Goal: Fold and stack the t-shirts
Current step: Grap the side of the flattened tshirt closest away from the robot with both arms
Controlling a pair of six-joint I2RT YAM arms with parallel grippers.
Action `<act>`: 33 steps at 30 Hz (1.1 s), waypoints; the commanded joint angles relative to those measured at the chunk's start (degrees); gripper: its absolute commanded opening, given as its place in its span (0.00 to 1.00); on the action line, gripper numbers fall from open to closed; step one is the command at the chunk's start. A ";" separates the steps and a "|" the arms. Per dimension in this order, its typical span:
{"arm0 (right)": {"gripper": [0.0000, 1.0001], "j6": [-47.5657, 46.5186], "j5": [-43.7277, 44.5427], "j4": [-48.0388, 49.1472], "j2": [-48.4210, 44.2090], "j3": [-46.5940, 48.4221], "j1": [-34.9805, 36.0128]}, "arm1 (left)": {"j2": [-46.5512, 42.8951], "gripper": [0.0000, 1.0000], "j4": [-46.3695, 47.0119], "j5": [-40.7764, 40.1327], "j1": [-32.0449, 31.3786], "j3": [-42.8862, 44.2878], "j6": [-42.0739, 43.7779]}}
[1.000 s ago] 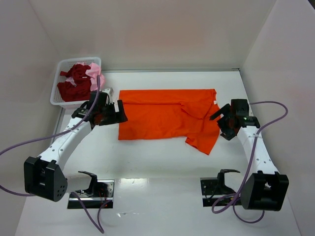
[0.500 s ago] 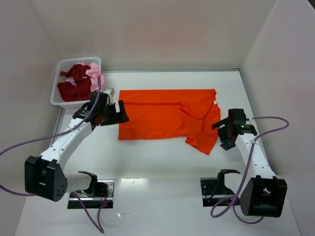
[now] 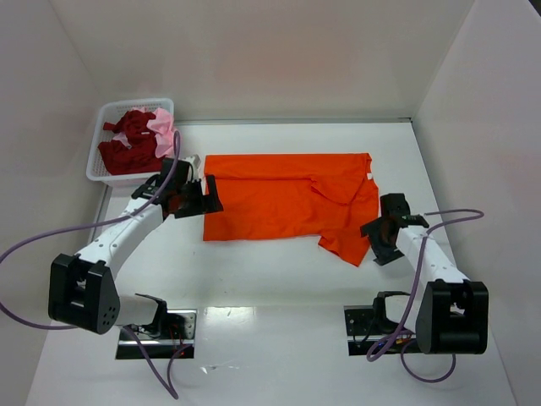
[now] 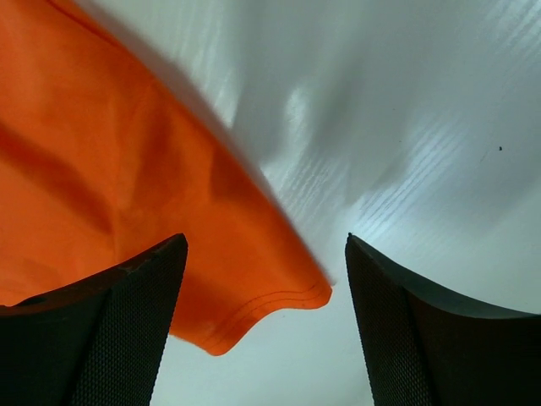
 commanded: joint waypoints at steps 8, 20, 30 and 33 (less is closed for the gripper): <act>0.65 2.11 3.29 5.46 0.90 -2.38 0.44 | 1.66 0.98 0.85 0.70 -0.19 1.95 -0.97; 0.59 -0.27 3.82 7.74 7.14 -0.09 0.44 | 3.86 0.98 0.85 1.23 -0.19 3.09 -0.97; 0.29 -1.41 3.20 8.89 10.75 0.97 0.44 | 5.61 0.98 0.85 1.23 -0.19 3.09 -0.97; 0.19 -1.41 3.20 8.89 10.75 0.97 0.44 | 6.23 0.98 0.85 1.23 -0.19 3.09 -0.97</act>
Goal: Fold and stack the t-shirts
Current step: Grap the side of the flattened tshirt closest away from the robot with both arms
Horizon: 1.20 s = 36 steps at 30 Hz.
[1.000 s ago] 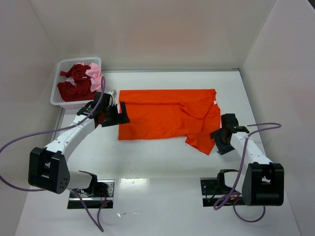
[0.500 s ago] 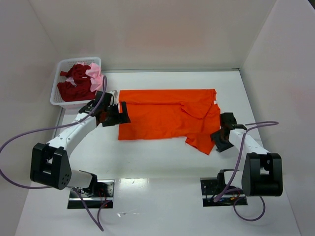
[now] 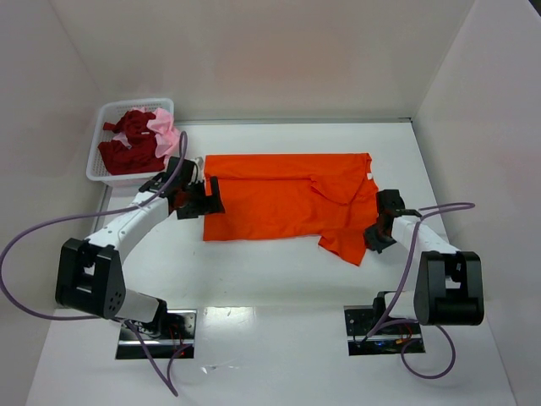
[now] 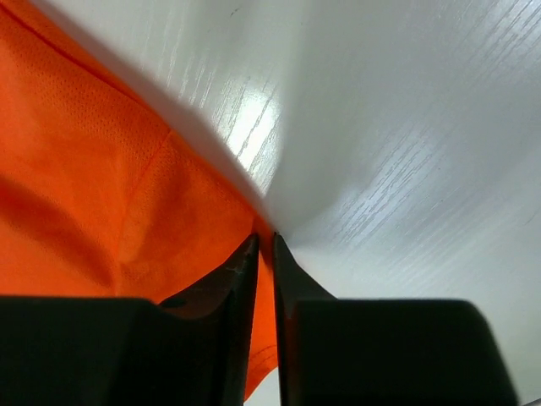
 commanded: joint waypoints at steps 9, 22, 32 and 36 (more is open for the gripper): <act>0.01 0.30 1.91 1.46 -3.23 1.25 0.44 | 2.02 0.91 0.83 -0.98 -0.19 1.44 -6.15; 0.01 -1.54 0.15 1.46 -5.79 0.72 0.44 | 2.55 0.73 1.53 -5.91 -0.72 -3.66 -16.09; 0.01 -3.31 -0.98 2.07 -5.79 0.72 0.44 | 4.39 0.70 0.48 -8.37 -3.62 -5.51 -19.43; 0.01 -3.84 -0.99 2.07 -6.32 0.72 -0.17 | 4.39 0.69 -1.36 -9.68 -4.14 -6.65 -20.04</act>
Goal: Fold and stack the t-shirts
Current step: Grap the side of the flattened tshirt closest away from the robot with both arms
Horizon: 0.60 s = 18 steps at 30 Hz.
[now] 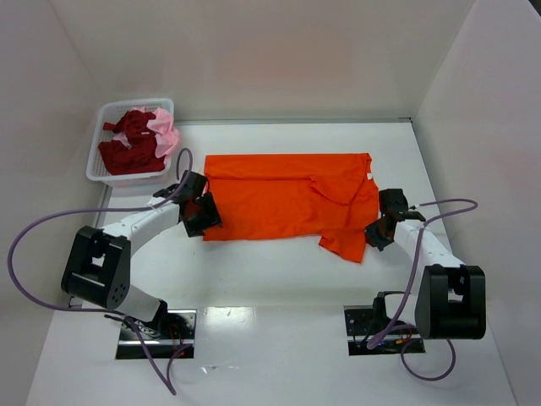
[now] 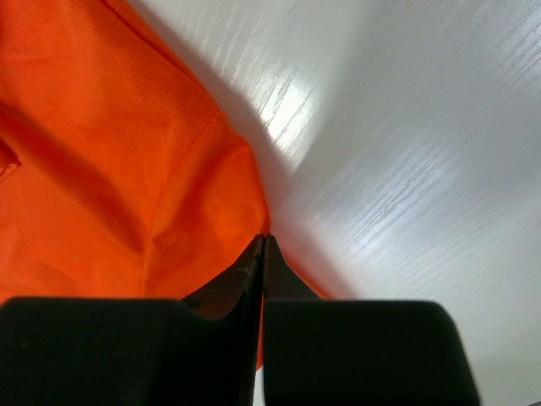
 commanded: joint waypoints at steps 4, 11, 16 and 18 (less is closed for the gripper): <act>0.01 -0.73 0.52 1.83 -2.76 0.72 -0.70 | 0.31 0.69 -2.55 -3.27 -0.56 -2.33 -2.98; 0.01 -0.73 0.52 1.83 -3.28 0.20 -0.70 | 2.50 0.69 -1.94 -3.80 -0.56 -2.33 -2.98; 0.01 -0.73 0.52 1.83 -3.29 0.20 -0.70 | 3.65 0.57 -0.88 -3.80 -0.56 -2.33 -2.98; 0.01 -0.73 0.52 1.83 -3.29 0.20 -0.70 | 4.17 0.54 -0.88 -4.32 -0.56 -2.33 -2.98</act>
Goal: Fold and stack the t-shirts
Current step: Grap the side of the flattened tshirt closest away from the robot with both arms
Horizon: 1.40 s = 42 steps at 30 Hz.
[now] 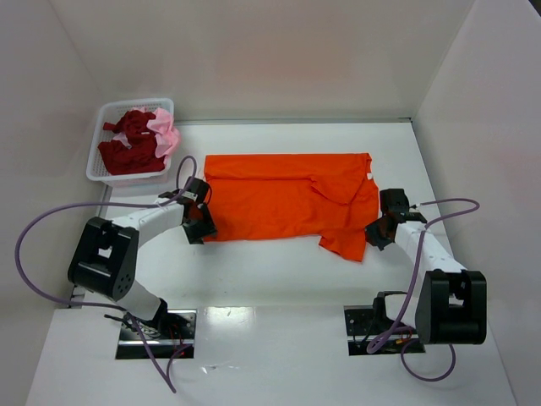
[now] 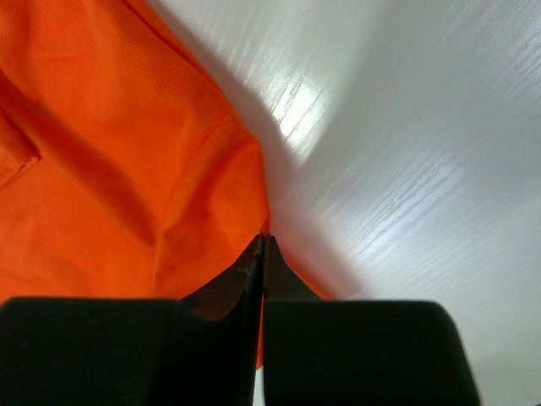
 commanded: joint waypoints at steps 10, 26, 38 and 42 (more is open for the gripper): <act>0.01 -0.40 0.83 1.81 -1.56 0.20 -0.35 | 0.41 0.17 1.26 -2.25 -0.30 0.92 -1.32; 0.01 -0.93 0.30 -1.09 -6.92 1.25 -0.35 | -5.91 0.00 -4.88 -6.12 -0.30 3.21 -1.32; 0.01 0.21 -0.84 -1.62 -9.30 1.25 -0.35 | -7.06 0.00 -6.56 -6.30 -0.30 3.21 0.26; 0.01 0.74 -2.95 -1.62 -9.91 3.61 -0.35 | -7.58 0.00 -6.56 -3.49 -0.30 5.14 2.90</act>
